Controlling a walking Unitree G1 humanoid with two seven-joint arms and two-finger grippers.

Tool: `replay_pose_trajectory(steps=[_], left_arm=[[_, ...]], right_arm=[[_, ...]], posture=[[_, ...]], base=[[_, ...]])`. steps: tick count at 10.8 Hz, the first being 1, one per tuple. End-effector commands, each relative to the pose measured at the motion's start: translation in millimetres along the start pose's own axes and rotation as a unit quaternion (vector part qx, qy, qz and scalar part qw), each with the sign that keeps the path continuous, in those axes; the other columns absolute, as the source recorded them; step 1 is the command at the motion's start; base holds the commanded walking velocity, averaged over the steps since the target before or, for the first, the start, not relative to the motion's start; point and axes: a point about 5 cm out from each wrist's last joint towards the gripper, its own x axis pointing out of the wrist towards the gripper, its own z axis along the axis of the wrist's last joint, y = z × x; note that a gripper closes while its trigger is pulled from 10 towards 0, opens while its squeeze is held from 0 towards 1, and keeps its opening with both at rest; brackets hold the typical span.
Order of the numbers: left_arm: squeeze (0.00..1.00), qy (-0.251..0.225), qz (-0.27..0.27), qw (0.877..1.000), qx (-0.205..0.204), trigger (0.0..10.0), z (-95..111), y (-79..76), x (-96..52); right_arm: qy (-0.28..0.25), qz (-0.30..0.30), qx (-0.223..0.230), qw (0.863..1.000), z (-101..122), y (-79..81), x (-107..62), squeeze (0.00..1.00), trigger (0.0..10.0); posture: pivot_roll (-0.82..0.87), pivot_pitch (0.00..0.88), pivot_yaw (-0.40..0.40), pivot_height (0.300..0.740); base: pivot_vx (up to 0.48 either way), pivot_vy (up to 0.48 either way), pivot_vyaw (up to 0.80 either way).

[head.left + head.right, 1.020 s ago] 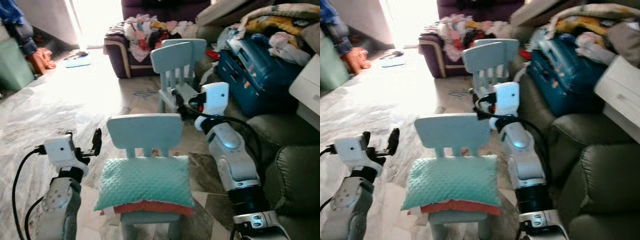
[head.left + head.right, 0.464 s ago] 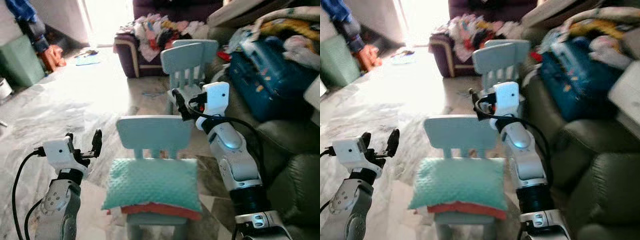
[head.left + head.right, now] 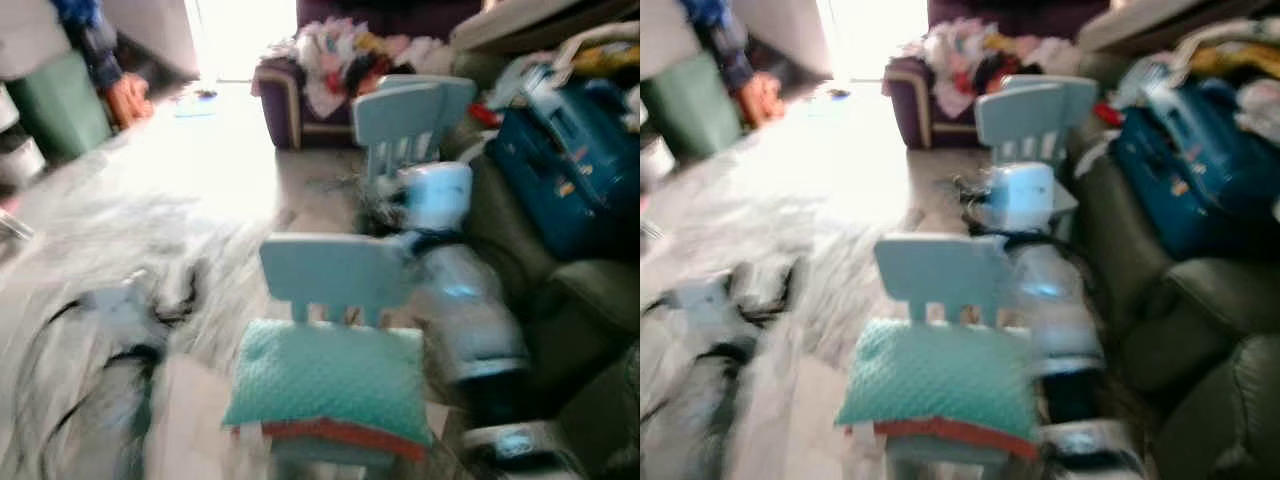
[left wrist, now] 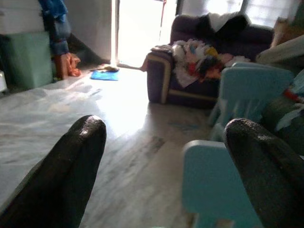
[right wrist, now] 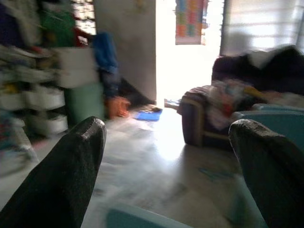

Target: Move the pillow to the sofa

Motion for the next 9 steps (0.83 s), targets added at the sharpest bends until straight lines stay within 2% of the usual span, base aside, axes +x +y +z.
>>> replay_pose_trajectory(steps=[1,7,9], left_arm=[[0.0,-0.018,-0.017,1.0,-0.003,10.0,7,-10.1,4.3],[0.0,-0.01,-0.012,1.0,0.0,10.0,2,-10.4,4.6],[0.0,0.007,0.006,1.0,0.008,10.0,-5,-3.3,7.5]], right_arm=[[-0.006,-0.015,-0.011,1.0,5,-12.6,-2.1,0.0,10.0],[-0.008,-0.011,-0.011,1.0,5,-10.4,-0.9,0.0,10.0],[0.007,-0.006,-0.006,1.0,0,-9.3,-0.9,0.0,10.0]], posture=[[-0.18,0.0,0.069,0.74],[-0.17,0.0,0.065,0.74],[-0.17,0.0,0.063,0.74]], base=[[0.0,0.0,0.0],[0.0,0.0,0.0],[0.0,0.0,0.0]])
